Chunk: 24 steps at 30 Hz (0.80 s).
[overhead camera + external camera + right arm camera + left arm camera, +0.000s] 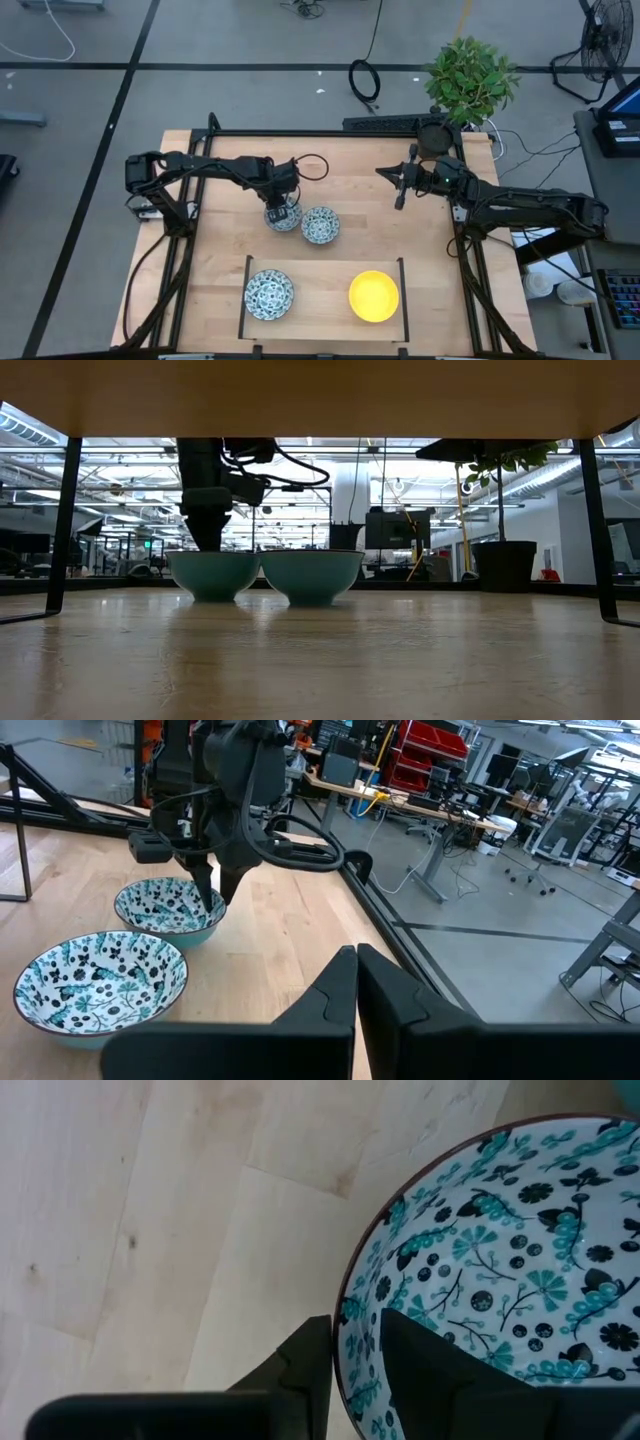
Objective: Pick & Place Mini bowls
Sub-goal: Stack the left white bowl on the white bowl on the shelf
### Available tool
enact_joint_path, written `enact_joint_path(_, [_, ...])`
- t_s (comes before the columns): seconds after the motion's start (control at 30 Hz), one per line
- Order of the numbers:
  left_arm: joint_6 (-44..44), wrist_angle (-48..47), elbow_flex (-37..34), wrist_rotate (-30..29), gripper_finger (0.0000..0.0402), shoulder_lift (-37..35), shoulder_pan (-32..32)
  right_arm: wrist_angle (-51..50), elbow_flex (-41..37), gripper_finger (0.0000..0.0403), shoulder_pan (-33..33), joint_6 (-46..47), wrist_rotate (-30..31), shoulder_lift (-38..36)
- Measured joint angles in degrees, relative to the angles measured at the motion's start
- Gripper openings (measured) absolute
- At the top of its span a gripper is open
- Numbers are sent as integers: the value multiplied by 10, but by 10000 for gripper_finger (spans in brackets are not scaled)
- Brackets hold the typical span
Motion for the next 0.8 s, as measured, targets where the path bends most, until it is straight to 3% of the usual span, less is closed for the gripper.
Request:
enact_joint_path(0.3, [8, -5, 0, 0, 85, 0, 0, 0, 0, 0, 0, 0, 0, 0])
enact_joint_path(0.5, [3, -4, 3, 18, 17, -4, 1, 0, 0, 0, 0, 0, 0, 0])
enact_joint_path(0.8, [-13, -12, 2, 33, 14, -13, 5, 0, 0, 0, 0, 0, 0, 0])
